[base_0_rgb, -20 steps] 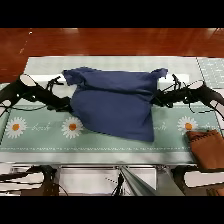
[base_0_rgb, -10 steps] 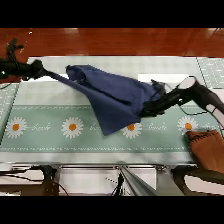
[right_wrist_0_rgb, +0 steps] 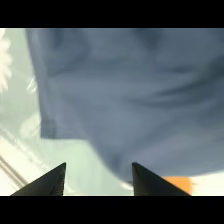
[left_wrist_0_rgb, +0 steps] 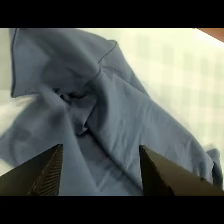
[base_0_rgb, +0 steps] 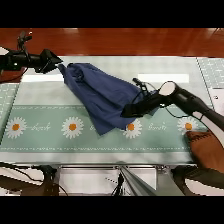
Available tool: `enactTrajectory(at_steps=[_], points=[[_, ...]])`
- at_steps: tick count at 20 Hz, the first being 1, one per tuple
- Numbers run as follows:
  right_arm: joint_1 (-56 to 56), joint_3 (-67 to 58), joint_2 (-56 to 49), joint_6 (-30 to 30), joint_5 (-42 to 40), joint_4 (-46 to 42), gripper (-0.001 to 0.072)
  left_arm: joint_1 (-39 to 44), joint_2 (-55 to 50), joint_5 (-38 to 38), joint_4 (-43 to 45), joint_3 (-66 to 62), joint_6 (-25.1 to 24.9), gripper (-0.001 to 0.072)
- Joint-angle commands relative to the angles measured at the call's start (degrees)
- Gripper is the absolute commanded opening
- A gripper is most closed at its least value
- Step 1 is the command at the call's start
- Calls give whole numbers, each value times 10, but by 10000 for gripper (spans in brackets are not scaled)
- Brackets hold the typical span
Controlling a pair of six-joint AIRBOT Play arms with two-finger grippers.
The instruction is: Fold the shirts.
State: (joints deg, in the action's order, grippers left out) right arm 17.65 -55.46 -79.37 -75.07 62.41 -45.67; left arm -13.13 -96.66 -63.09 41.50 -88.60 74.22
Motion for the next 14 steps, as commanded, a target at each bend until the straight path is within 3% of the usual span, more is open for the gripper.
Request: enactTrajectory(at_steps=[1, 3, 6, 11, 14], points=[[-112, -1, 29, 25, 47, -17, 492, -41, 0, -122, 63, -22, 36, 546], [-216, -1, 63, 25, 39, -45, 492, -77, 10, -233, 147, -22, 104, 546], [-367, -1, 87, 25, 14, -67, 492, -85, 40, -330, 193, 29, 103, 546], [-498, -1, 87, 40, 16, -136, 492, 4, 146, -268, 177, 261, 73, 546], [-508, -1, 87, 40, -12, -123, 492, 71, 159, -232, 103, 366, 51, 546]])
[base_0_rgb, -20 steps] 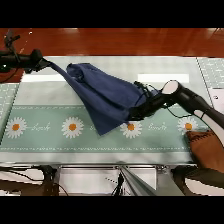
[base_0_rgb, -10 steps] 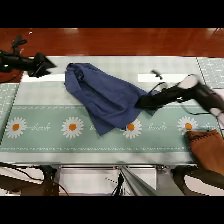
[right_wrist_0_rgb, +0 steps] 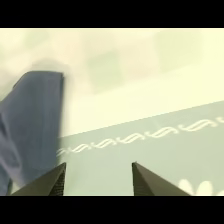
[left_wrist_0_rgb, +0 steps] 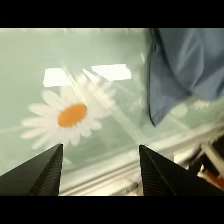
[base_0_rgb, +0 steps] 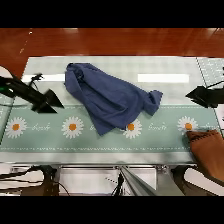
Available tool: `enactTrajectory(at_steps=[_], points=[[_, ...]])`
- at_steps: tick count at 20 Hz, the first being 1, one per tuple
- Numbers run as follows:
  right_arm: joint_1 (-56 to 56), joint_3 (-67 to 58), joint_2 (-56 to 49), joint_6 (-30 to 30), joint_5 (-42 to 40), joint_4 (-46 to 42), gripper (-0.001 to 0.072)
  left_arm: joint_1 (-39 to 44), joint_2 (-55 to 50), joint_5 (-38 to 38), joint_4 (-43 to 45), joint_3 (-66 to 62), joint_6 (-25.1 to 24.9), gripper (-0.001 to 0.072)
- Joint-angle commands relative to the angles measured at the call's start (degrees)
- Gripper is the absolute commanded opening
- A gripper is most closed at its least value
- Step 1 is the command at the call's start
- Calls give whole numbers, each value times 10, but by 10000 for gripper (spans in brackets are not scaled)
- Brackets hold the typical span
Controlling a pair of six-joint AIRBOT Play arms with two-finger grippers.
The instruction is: Fold the shirts.
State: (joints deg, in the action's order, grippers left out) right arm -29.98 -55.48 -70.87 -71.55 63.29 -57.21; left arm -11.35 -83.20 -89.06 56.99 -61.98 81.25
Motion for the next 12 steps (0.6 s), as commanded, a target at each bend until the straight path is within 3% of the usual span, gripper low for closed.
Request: enactTrajectory(at_steps=[1, 7, 12], points=[[-31, 0, 2, 6, -26, 5, 492, 77, 23, 50, -81, 122, -20, 546], [-31, 0, 2, 18, -35, 29, 492, 203, 15, 209, -158, 155, -19, 546], [-31, 0, 2, 18, -36, 29, 492, 254, -45, 225, -200, 155, -19, 545]])
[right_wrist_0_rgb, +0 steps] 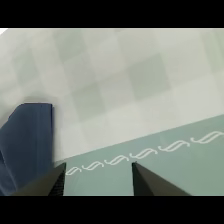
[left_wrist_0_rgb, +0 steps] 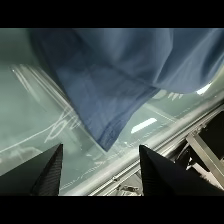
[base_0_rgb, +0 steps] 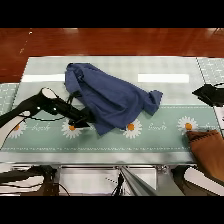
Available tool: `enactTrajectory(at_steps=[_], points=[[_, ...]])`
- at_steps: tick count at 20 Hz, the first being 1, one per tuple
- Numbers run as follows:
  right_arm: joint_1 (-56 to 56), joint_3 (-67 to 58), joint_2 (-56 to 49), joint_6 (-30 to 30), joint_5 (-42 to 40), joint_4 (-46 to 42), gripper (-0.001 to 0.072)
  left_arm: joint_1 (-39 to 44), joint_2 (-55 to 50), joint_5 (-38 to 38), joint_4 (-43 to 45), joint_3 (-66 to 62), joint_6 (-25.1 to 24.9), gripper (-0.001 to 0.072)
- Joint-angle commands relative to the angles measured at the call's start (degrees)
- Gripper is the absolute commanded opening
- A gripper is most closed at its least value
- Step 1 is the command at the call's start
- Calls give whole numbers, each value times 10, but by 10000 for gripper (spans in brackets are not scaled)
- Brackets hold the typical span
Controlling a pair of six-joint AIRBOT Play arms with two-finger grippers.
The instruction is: Fold the shirts.
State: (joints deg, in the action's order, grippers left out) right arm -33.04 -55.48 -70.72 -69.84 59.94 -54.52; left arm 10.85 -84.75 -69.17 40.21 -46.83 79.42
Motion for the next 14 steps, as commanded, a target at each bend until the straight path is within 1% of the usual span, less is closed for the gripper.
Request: enactTrajectory(at_steps=[1, 2, 3, 4, 5, 7, 8, 9, 10, 11, 12, 14], points=[[-1, 0, 0, 1, -2, 3, 492, 37, -42, 27, -46, 4, -1, 545], [-1, 0, 0, 1, -2, 4, 492, 41, -52, 32, -63, 3, -1, 542], [-1, 0, 0, 1, -2, 6, 492, 45, -61, 46, -83, 3, -1, 497], [-1, 0, 0, 1, -1, 9, 492, 49, -65, 63, -99, 3, -1, 411], [-1, 0, 0, 1, 1, 15, 492, 51, -66, 82, -110, 3, -1, 303], [2, 0, 0, 1, 8, 22, 492, 54, -66, 102, -116, 4, 3, 110], [9, 0, 0, 1, 11, 19, 492, 54, -66, 105, -116, 4, 3, 47], [19, 0, -3, 1, 15, 18, 492, 53, -66, 106, -115, 4, 0, 23], [33, 0, -12, 3, 20, 16, 493, 52, -66, 104, -115, 4, -7, 22], [52, 0, -27, 10, 26, 15, 513, 52, -66, 101, -115, 4, -10, 22], [70, 0, -45, 13, 30, 16, 586, 52, -66, 95, -115, 4, -14, 22], [102, 0, -88, 17, 38, 26, 599, 52, -65, 71, -115, 4, -33, 22]])
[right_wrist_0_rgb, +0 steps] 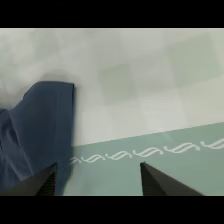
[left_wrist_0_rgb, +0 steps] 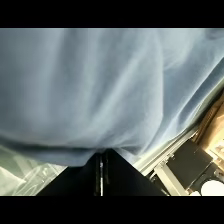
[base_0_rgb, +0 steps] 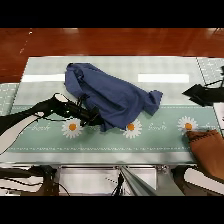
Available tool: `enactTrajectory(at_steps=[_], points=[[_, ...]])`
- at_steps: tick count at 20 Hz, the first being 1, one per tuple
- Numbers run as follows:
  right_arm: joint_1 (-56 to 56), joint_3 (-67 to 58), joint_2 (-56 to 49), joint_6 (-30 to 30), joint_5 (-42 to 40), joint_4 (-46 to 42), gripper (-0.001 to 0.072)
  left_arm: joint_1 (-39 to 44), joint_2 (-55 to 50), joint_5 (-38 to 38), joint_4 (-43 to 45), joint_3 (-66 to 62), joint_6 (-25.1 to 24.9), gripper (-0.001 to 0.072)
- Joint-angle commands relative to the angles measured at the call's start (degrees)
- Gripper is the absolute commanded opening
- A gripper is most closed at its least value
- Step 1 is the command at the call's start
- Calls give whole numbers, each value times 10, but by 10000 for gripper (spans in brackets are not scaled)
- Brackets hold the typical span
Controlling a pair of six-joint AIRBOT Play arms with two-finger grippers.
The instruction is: Fold the shirts.
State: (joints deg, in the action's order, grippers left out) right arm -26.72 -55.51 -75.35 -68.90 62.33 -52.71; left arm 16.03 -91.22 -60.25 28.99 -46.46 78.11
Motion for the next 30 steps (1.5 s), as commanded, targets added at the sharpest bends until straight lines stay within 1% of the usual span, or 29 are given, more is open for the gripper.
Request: enactTrajectory(at_steps=[1, 5, 6, 8, 10, 11, 12, 13, 14, 16, 17, 18, 20, 22, 24, 26, 28, 30], points=[[52, 0, -64, 10, 15, 23, 599, 1, 1, -29, -3, 0, -27, 22], [91, 0, -124, 42, -5, 157, 599, 1, 12, -35, -3, 0, -42, 22], [106, 0, -134, 43, -17, 174, 598, 1, 13, -36, -4, 0, -49, 22], [143, 0, -152, 38, -45, 177, 598, 1, 13, -37, -4, 0, -53, 22], [177, 0, -172, 11, -68, 177, 585, 1, 17, -37, -4, 0, -53, 22], [188, 0, -178, 6, -77, 177, 541, 0, 21, -37, -4, -1, -55, 22], [195, 0, -180, 6, -87, 177, 380, 0, 25, -38, -3, -2, -55, 22], [196, -1, -179, 6, -91, 179, 174, 0, 29, -39, -3, -5, -55, 22], [191, -7, -174, 4, -82, 181, 33, -3, 37, -39, -3, -10, -55, 22], [169, -30, -144, 16, -50, 183, 29, -14, 69, -38, -3, -29, -57, 21], [156, -47, -121, 29, -27, 183, 28, -23, 95, -38, -3, -45, -68, 21], [144, -67, -91, 45, 4, 183, 28, -32, 125, -38, -3, -65, -83, 21], [129, -108, -22, 68, 58, 183, 28, -59, 195, -38, -3, -119, -84, 21], [125, -148, 58, 68, 69, 183, 28, -92, 271, -38, -3, -195, -84, 21], [125, -195, 139, 61, 28, 185, 28, -128, 340, -37, -3, -292, -78, 21], [125, -250, 212, 38, -52, 183, 28, -161, 392, -30, -3, -404, -73, 21], [125, -313, 266, 25, -129, 181, 27, -191, 421, -17, -3, -514, -45, 21], [125, -378, 299, 2, -175, 154, 27, -220, 433, -17, -3, -613, -24, 21]])
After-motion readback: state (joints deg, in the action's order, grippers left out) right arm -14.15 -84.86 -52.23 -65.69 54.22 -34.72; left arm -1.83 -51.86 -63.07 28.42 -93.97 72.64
